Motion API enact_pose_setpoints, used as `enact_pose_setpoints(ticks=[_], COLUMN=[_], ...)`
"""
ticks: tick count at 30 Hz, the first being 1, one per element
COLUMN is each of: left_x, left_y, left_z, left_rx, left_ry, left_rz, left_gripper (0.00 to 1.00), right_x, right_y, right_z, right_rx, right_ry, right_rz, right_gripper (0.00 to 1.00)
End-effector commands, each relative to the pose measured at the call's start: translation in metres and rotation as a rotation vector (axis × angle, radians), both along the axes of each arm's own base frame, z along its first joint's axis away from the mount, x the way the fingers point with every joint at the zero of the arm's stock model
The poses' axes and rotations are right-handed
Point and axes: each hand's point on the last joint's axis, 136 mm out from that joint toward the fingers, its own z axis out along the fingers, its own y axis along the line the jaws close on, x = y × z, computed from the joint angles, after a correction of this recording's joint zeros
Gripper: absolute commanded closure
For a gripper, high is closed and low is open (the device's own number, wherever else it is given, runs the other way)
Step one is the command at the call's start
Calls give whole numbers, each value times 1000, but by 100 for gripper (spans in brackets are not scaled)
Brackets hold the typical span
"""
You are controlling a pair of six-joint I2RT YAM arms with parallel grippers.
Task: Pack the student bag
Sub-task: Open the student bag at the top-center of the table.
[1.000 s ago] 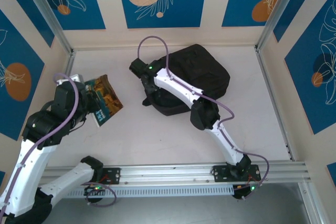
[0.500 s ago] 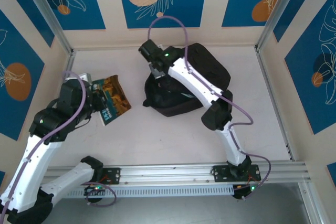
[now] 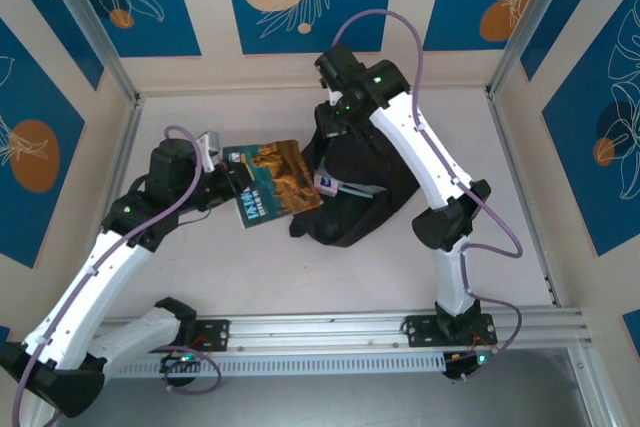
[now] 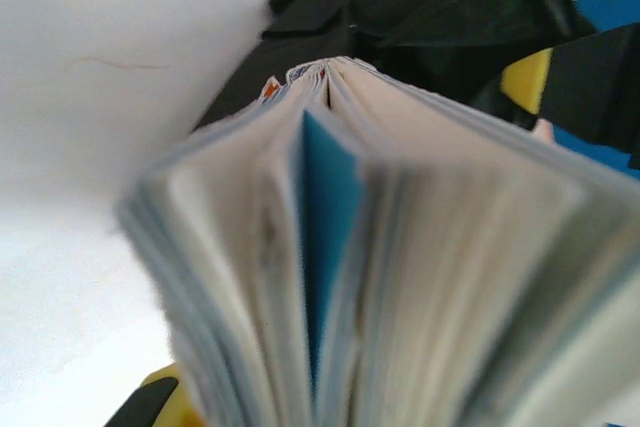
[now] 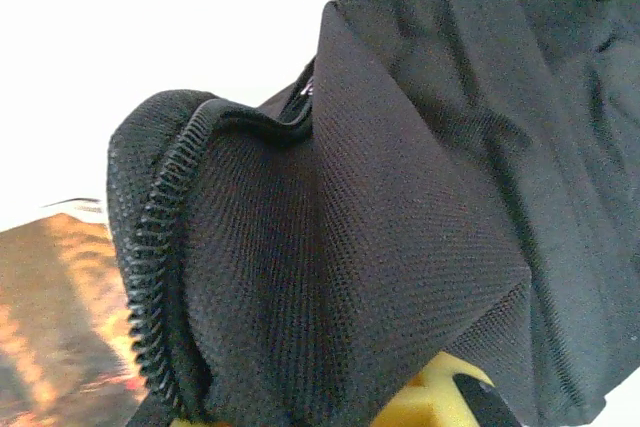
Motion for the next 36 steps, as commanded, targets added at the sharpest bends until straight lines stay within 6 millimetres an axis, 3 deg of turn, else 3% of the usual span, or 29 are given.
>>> enact_pose_setpoints(ticks=[1,5,7,11,14,15,19,23,28,32,36], left_x=[6,9,13,21,30,32,38,35,32,27,25], left_y=[-21,-27,-34,-56,-76,-82,-93,-96,-88,-73,-71], left_z=[50,33,21,6,10,14,29,39,38,39,31], left_rx=[-157,-127,-135,-156,-183,-190,-190,-141,-132,-102,-78], left_ry=[-135,-87,-48,-40,-80,-98,-186,-251,-285,-335,-320], left_rz=[-80,-108,-126,-193,-266,-290,-330,-357,-326,-268,-268], left_gripper=[100,100,100,100,100,100,100,100,100,100,100], right_x=[-14,-14,-16,-24,-27,-27,-20,-17,-22,-30,-41], right_y=[17,15,17,19,19,18,8,-1,-4,-6,17], right_z=[45,68,62,60,45,37,23,14,7,15,22], right_rx=[252,434,474,439,354,303,140,11,-91,-104,-8], right_ry=[32,76,158,141,138,134,78,35,21,4,17], right_rz=[53,35,40,83,90,84,23,-40,-33,-33,57], right_gripper=[100,100,100,100,100,93,51,35,33,33,38])
